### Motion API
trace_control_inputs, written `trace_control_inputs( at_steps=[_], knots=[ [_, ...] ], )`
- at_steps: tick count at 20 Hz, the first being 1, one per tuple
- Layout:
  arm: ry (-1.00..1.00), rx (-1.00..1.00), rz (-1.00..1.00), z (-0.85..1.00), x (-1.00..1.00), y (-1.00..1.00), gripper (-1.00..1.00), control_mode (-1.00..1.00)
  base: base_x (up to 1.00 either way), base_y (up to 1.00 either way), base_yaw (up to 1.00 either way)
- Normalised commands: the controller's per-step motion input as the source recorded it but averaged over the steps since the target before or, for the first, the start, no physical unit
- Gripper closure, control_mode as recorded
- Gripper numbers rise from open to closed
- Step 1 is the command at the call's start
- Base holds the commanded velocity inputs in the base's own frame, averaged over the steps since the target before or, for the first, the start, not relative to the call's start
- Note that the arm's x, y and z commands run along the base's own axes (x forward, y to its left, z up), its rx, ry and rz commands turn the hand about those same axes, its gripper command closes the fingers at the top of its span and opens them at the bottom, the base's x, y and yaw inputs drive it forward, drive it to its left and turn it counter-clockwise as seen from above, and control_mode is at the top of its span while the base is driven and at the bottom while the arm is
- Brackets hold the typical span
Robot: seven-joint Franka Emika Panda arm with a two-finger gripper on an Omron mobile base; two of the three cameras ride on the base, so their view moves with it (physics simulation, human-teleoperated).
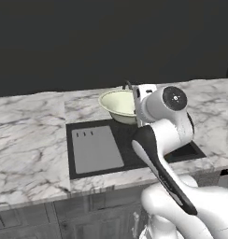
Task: Pick the mug and place it in the sink. Pick the bowl and place it in the open cabinet and then close the cabinet.
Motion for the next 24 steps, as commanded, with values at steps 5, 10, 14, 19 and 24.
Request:
trace_control_inputs(
  at_steps=[5,10,14,19,24],
  knots=[
    [0.0,0.0,0.0,0.0,0.0,0.0,1.0,1.0,-0.29,-0.41,-0.51],
    [0.0,0.0,0.0,0.0,0.0,0.0,1.0,1.0,-0.03,-0.23,-0.87],
    [0.0,0.0,0.0,0.0,0.0,0.0,1.0,1.0,0.0,0.0,-1.0],
    [0.0,0.0,0.0,0.0,0.0,0.0,1.0,1.0,0.0,0.0,-1.0],
    [0.0,0.0,0.0,0.0,0.0,0.0,1.0,1.0,0.0,0.0,-1.0]
  ],
)
